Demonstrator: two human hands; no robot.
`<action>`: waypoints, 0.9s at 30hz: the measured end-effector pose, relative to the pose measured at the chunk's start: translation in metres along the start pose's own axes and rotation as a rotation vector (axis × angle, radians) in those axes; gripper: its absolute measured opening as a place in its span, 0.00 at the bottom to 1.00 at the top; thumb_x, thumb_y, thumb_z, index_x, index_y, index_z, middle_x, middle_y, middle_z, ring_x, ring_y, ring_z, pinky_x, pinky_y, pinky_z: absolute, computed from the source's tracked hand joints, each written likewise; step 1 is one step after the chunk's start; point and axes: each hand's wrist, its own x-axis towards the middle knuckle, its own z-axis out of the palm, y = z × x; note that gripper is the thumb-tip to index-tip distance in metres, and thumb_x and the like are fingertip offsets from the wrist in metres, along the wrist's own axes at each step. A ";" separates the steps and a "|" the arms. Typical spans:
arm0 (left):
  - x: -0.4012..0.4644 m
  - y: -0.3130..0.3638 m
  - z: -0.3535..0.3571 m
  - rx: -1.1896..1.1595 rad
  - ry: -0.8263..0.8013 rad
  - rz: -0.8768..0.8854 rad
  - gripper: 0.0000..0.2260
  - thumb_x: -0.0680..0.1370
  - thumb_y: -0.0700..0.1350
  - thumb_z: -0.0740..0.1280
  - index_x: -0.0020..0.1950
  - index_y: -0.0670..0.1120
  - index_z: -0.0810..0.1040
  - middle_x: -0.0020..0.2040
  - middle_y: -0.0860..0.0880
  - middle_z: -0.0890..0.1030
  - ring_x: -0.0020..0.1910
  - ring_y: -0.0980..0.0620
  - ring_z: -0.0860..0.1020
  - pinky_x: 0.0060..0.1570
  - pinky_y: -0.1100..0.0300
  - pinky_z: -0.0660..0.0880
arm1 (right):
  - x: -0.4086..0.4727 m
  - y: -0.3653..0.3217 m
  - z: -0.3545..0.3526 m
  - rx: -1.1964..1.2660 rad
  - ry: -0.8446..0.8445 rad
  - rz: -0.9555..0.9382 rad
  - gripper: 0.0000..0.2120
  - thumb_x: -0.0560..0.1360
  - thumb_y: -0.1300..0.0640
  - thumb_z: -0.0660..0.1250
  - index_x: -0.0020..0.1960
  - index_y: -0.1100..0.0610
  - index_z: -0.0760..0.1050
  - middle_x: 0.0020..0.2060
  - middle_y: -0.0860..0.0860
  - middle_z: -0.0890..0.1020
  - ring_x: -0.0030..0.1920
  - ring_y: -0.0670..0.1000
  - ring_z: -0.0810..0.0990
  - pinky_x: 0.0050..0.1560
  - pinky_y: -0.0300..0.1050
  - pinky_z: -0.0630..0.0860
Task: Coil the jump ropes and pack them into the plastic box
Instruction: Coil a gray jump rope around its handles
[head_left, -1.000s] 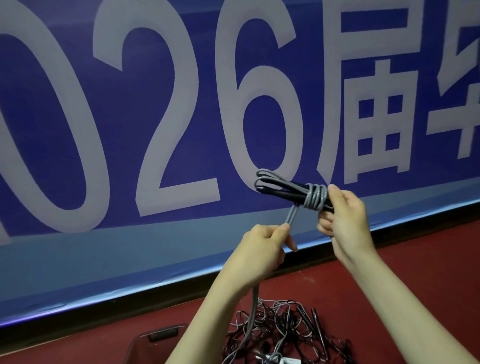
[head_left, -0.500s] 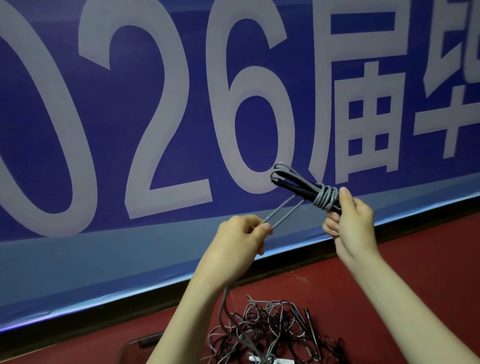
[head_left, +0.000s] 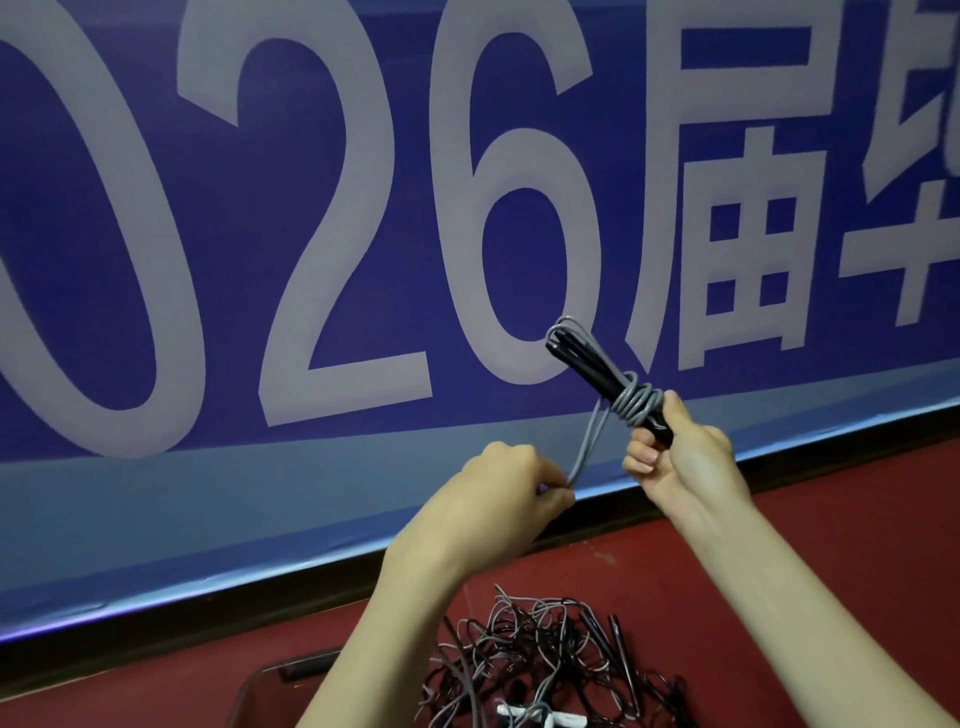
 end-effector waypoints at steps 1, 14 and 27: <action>-0.001 0.000 -0.003 0.030 -0.023 0.032 0.16 0.81 0.48 0.62 0.33 0.48 0.73 0.32 0.46 0.75 0.32 0.46 0.70 0.33 0.58 0.66 | 0.001 0.005 -0.002 -0.027 -0.008 -0.010 0.15 0.84 0.54 0.57 0.41 0.61 0.67 0.23 0.51 0.66 0.21 0.46 0.61 0.21 0.37 0.58; -0.008 -0.021 -0.008 0.283 0.300 0.177 0.10 0.83 0.51 0.56 0.56 0.51 0.75 0.51 0.55 0.78 0.48 0.49 0.76 0.43 0.50 0.75 | -0.001 0.020 -0.021 -1.101 -0.245 -0.715 0.09 0.80 0.52 0.62 0.46 0.57 0.68 0.27 0.54 0.74 0.28 0.53 0.69 0.31 0.47 0.65; -0.003 -0.051 -0.007 0.150 0.406 -0.012 0.12 0.82 0.55 0.58 0.48 0.53 0.78 0.46 0.54 0.70 0.41 0.50 0.73 0.38 0.53 0.70 | -0.017 -0.002 -0.010 -0.956 -0.740 -0.246 0.10 0.80 0.59 0.64 0.42 0.62 0.68 0.28 0.50 0.67 0.26 0.48 0.62 0.26 0.39 0.57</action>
